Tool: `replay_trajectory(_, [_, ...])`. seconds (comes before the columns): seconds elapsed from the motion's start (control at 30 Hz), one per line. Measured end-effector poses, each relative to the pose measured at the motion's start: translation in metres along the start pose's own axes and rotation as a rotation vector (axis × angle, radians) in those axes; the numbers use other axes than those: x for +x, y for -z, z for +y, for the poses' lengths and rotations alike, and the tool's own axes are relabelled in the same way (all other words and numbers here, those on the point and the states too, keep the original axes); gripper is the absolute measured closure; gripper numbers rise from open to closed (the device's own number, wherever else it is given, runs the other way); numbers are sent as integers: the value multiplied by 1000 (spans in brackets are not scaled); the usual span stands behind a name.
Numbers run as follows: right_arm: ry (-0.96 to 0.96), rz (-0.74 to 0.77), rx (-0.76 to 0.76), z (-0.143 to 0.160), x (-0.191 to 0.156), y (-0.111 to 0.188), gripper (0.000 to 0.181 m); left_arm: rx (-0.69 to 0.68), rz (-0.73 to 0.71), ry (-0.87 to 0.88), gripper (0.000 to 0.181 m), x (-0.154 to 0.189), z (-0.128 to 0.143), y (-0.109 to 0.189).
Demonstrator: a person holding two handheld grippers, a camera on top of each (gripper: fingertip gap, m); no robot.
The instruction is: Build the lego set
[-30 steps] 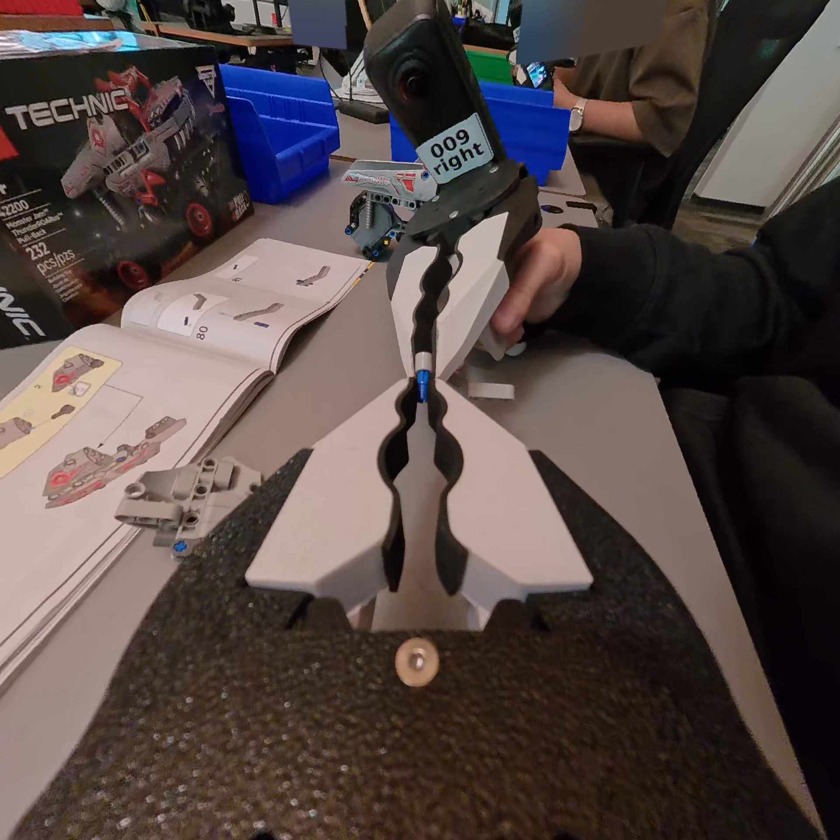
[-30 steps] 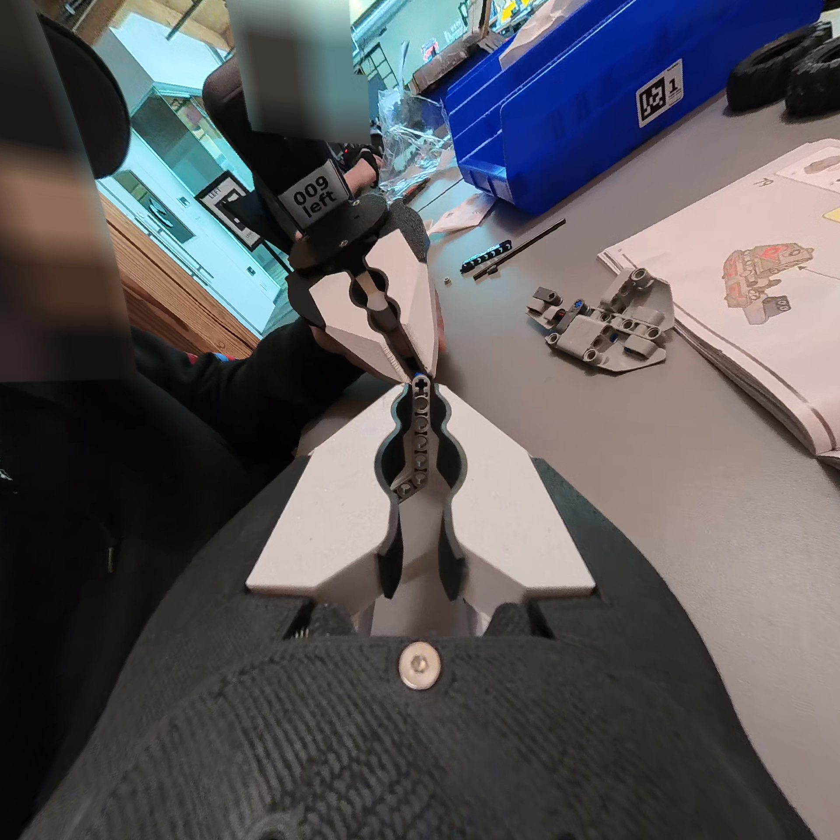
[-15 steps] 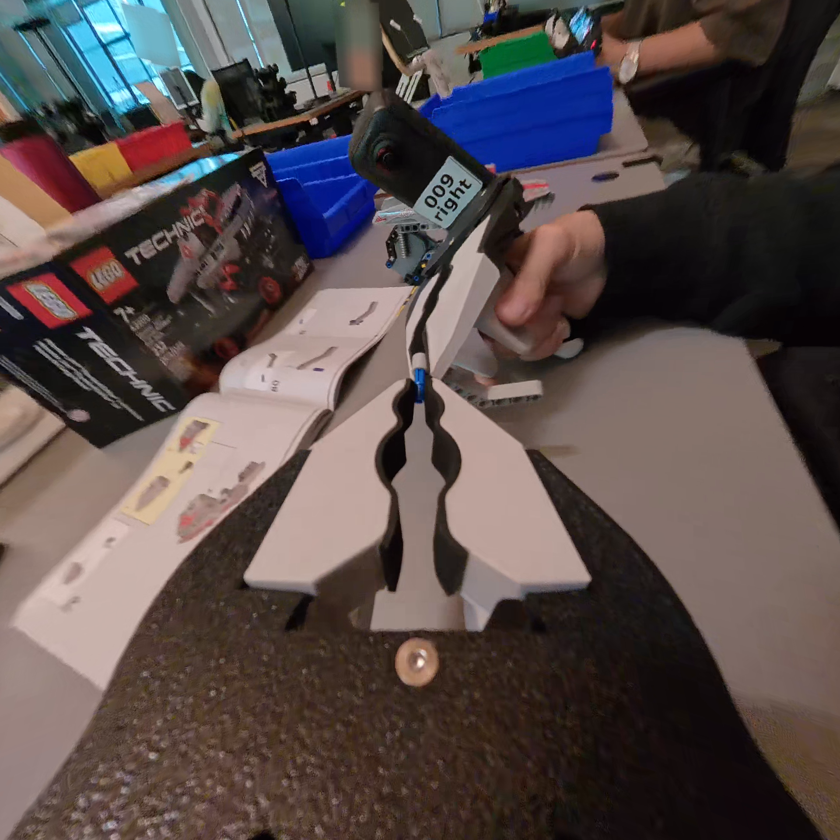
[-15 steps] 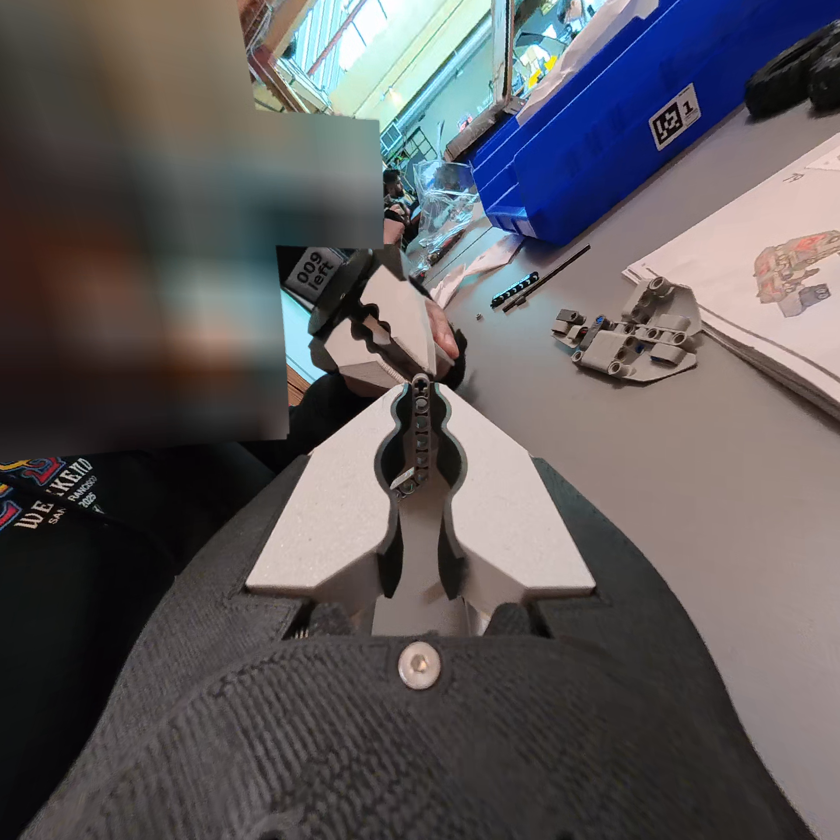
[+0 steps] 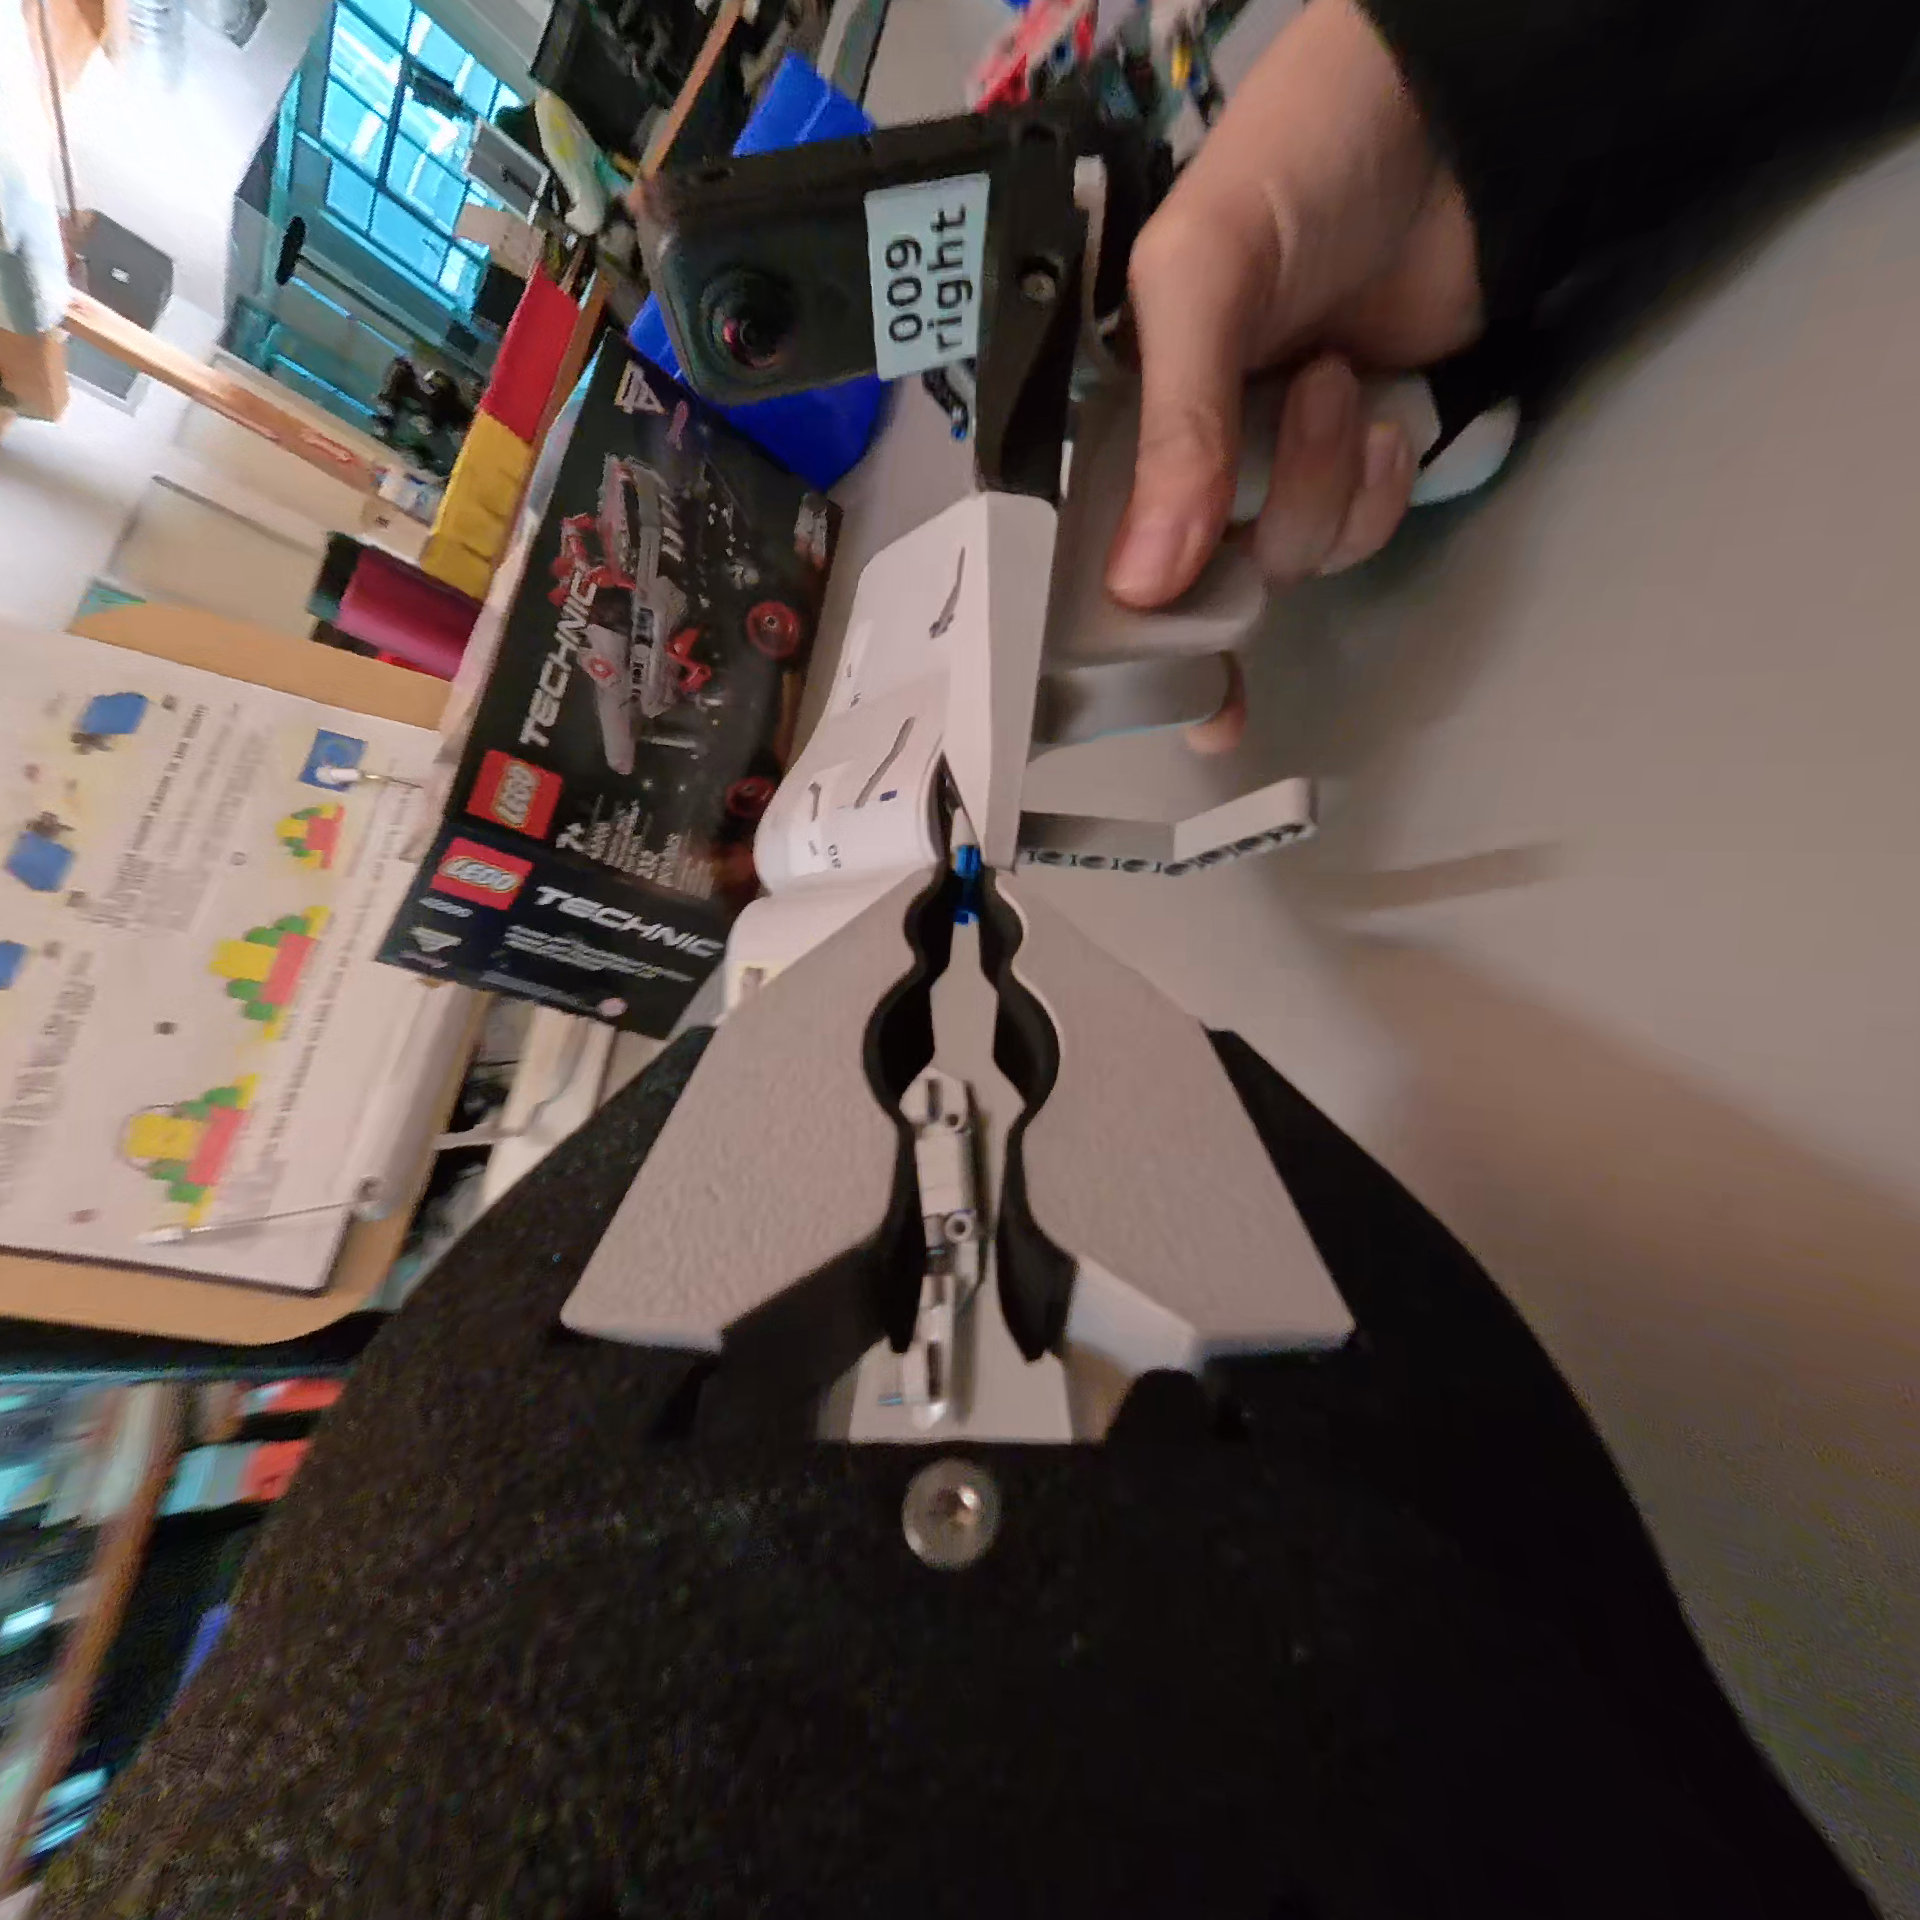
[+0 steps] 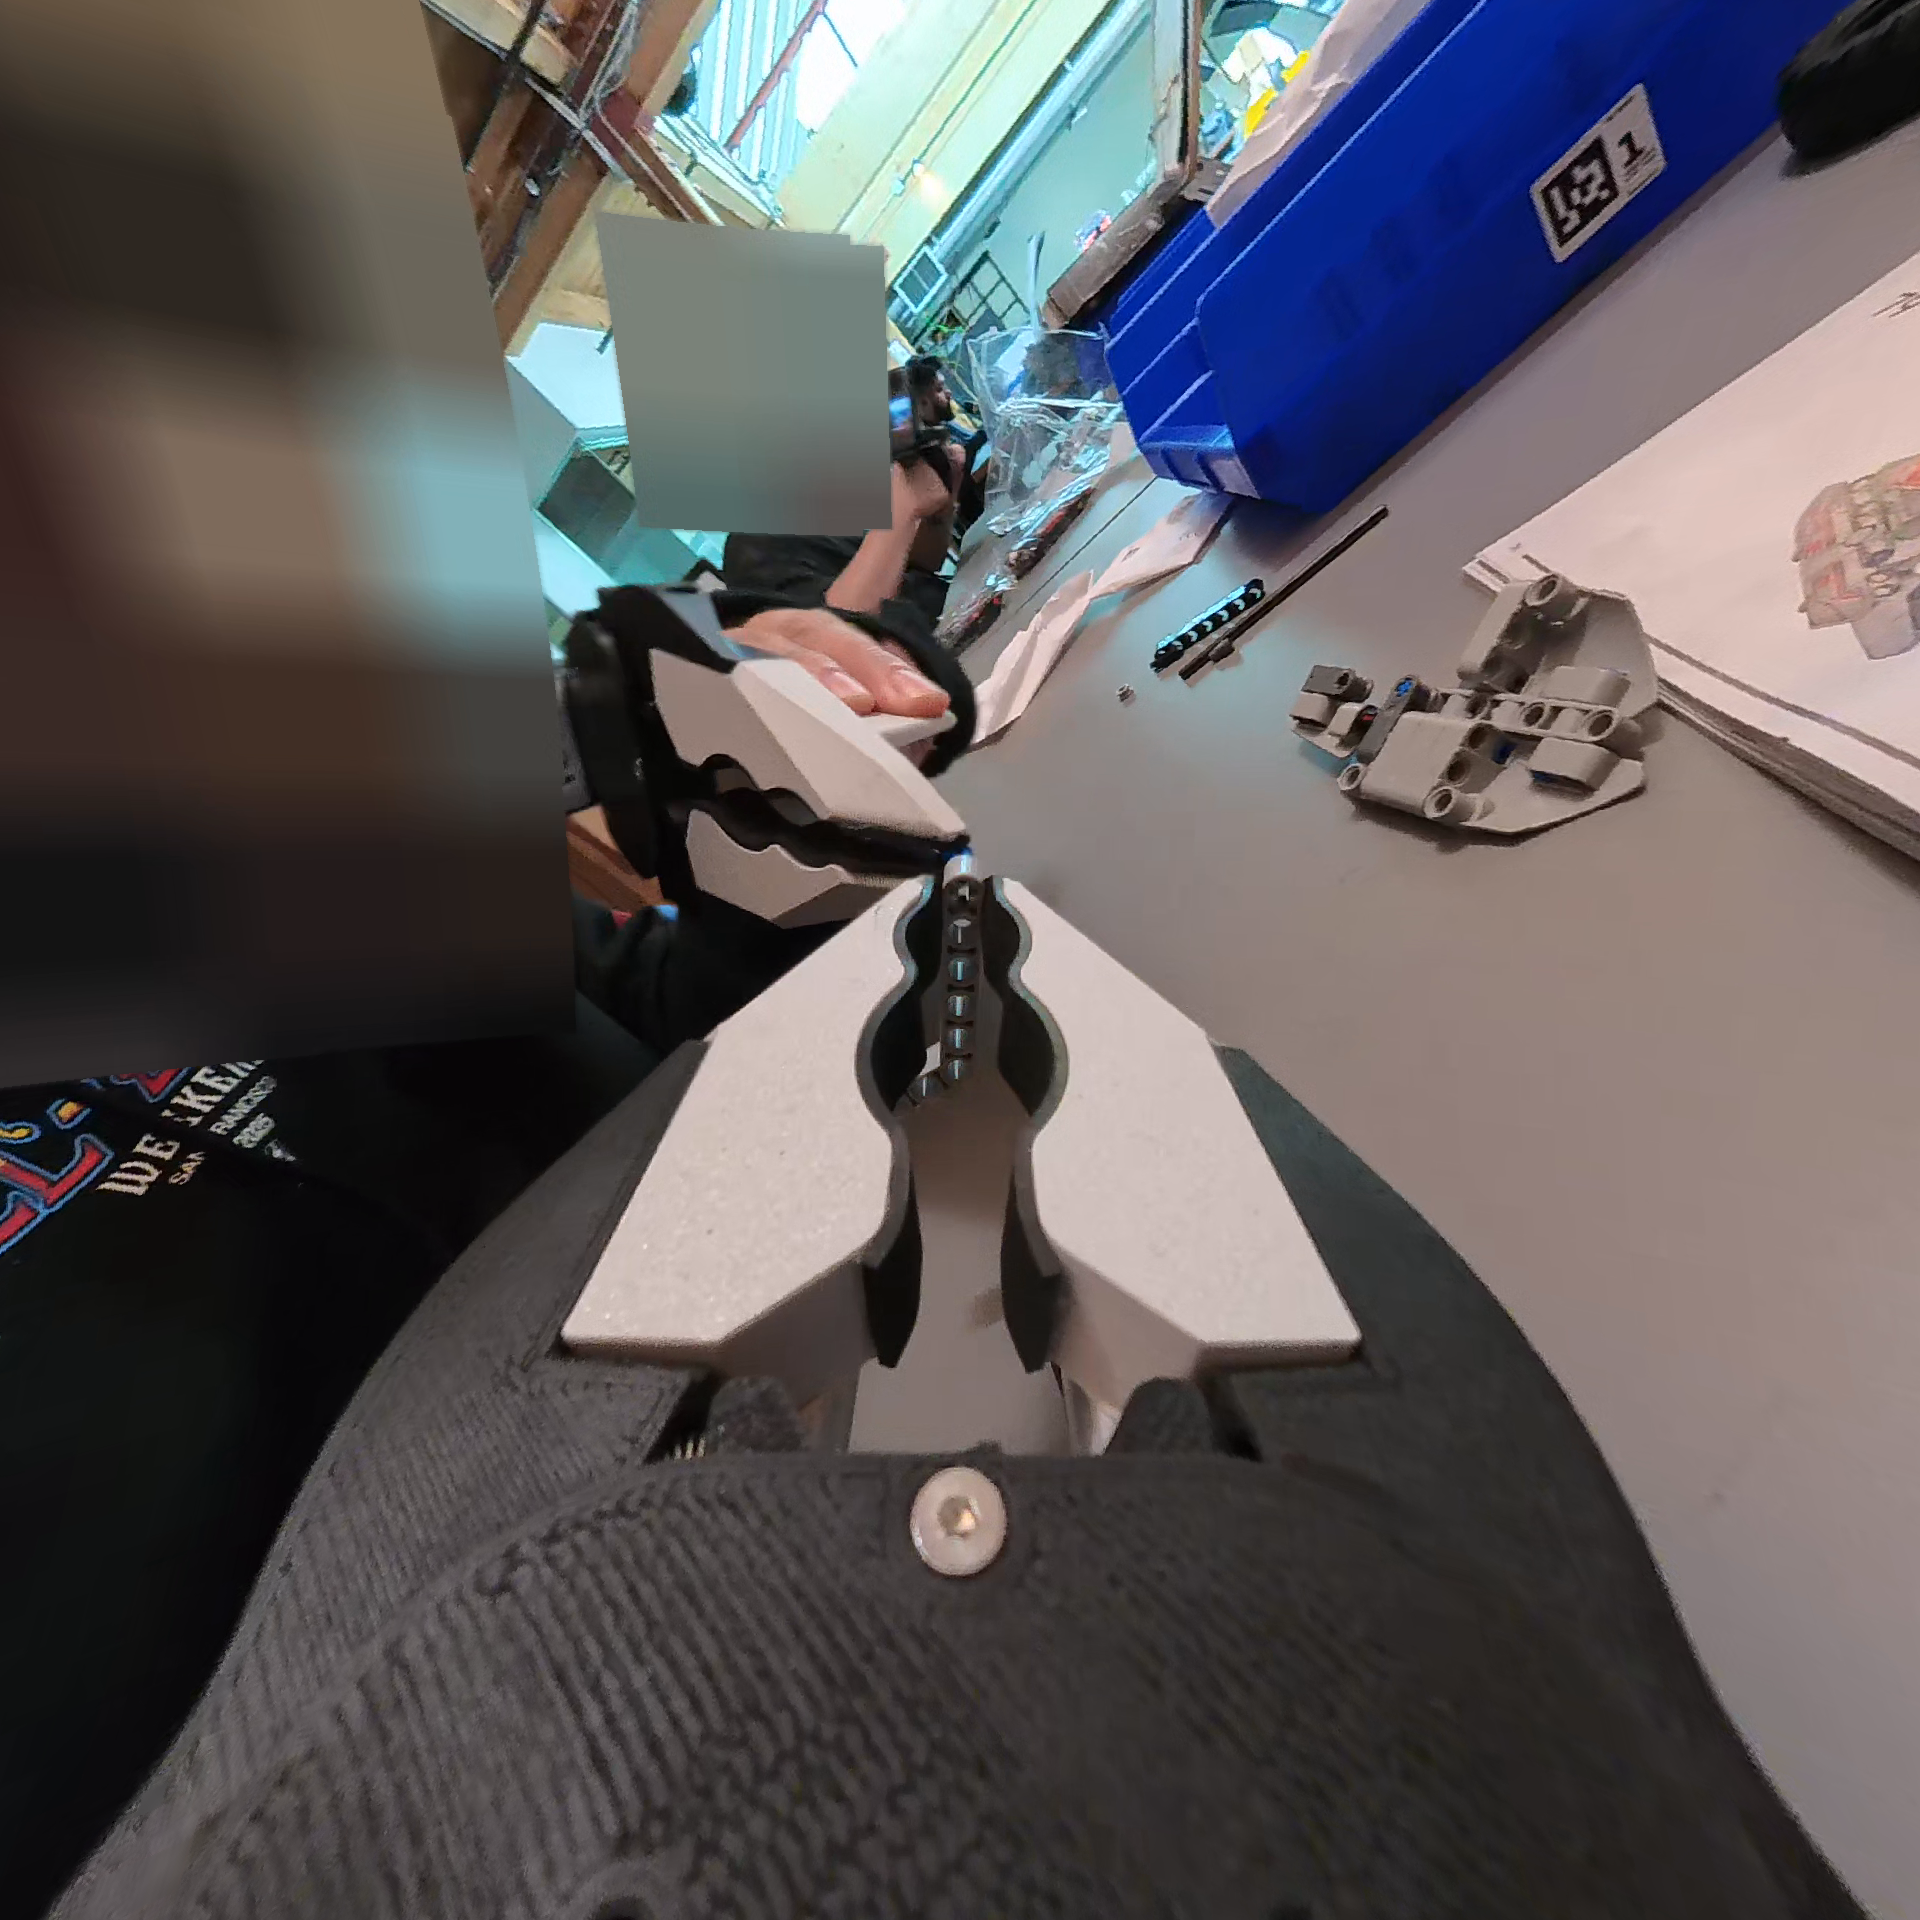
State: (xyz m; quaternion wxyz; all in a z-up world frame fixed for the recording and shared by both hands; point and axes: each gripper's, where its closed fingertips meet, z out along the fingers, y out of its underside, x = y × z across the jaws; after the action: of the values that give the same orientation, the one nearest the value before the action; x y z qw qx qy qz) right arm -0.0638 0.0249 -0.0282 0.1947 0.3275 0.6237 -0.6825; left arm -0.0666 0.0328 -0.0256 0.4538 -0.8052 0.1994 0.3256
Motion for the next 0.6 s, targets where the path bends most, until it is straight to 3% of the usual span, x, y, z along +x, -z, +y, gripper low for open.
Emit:
replay_trajectory(0.27, [16, -65, -90, 13, -10, -5, 176, 184, 214, 241, 180, 14, -3, 9])
replay_trajectory(0.37, [14, -76, -121, 17, -12, -7, 176, 162, 230, 200, 180, 17, -3, 11])
replay_trajectory(0.6, [3, -49, -226, 32, -7, -13, 176, -32, 251, -84, 180, 30, 8, 14])
